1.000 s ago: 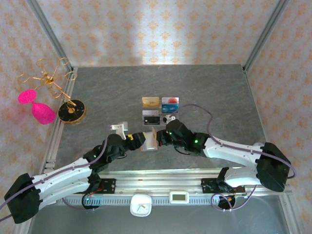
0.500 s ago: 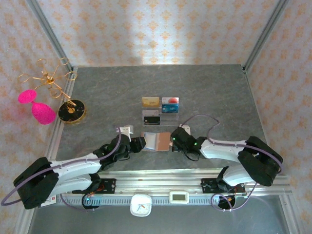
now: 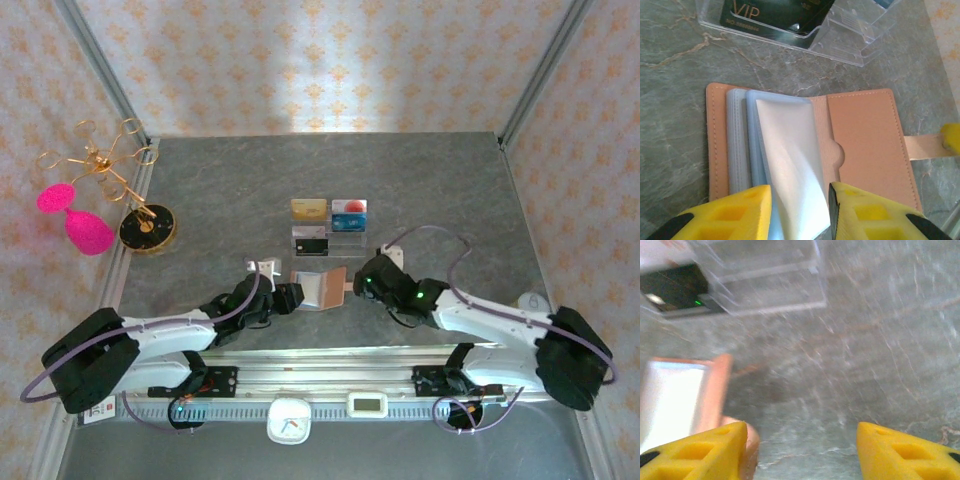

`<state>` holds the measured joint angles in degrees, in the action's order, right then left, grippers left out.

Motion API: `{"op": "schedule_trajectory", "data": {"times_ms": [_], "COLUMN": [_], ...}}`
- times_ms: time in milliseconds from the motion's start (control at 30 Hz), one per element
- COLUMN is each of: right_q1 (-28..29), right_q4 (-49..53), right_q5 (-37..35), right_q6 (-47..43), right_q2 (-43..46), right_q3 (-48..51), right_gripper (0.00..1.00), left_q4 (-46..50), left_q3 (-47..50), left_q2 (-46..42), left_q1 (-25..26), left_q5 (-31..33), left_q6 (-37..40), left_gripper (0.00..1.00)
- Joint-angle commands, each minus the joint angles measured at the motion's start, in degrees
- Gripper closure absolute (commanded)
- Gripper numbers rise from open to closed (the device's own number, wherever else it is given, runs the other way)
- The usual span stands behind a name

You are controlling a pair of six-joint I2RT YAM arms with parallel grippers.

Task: Take the credit cards out of the card holder

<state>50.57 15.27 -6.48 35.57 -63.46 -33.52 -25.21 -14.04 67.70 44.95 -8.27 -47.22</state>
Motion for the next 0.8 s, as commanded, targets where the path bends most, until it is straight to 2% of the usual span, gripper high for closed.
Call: {"op": "schedule_trajectory", "data": {"times_ms": [0, 133, 200, 367, 433, 533, 667, 767], "right_q1": [-0.03, -0.03, 0.04, 0.11, 0.15, 0.32, 2.24, 4.32], "right_q4": [1.71, -6.84, -10.64, -20.93, -19.85, -18.03, -14.33, -13.95], "right_q5": [-0.88, 11.04, 17.91, 26.46, 25.96, 24.28, 17.64, 14.67], "right_q6": [-3.69, -5.61, -5.0, -2.4, -2.34, -3.3, -6.01, -6.82], "right_q2": [5.3, 3.87, -1.41, -13.81, -18.01, -22.07, -25.45, -26.38], "right_q3": [-4.42, -7.43, -9.54, -10.96, -11.92, -10.9, -10.78, -11.9], "right_gripper": [0.42, 0.51, 0.58, 0.67, 0.71, 0.71, 0.53, 0.45], "left_q4": [-3.01, -1.4, -0.66, 3.03, 5.28, 8.16, 11.81, 14.63], "left_q3": [-2.07, -3.0, -2.71, -0.72, 0.42, 2.45, 3.66, 3.51], "left_q2": [1.09, 0.33, -0.97, -6.04, -8.97, -13.74, -17.07, -19.86], "left_q1": [-0.2, -0.2, -0.19, -0.24, -0.42, -1.19, -2.44, -3.31], "left_q5": [-1.39, -0.61, -0.05, 2.32, 3.78, 5.11, 6.55, 7.23], "left_q6": [1.34, 2.13, 2.17, 1.34, 1.17, 1.17, 1.43, 1.9], "left_gripper": [0.64, 0.64, 0.64, 0.63, 0.61, 0.56, 0.53, 0.49]}}
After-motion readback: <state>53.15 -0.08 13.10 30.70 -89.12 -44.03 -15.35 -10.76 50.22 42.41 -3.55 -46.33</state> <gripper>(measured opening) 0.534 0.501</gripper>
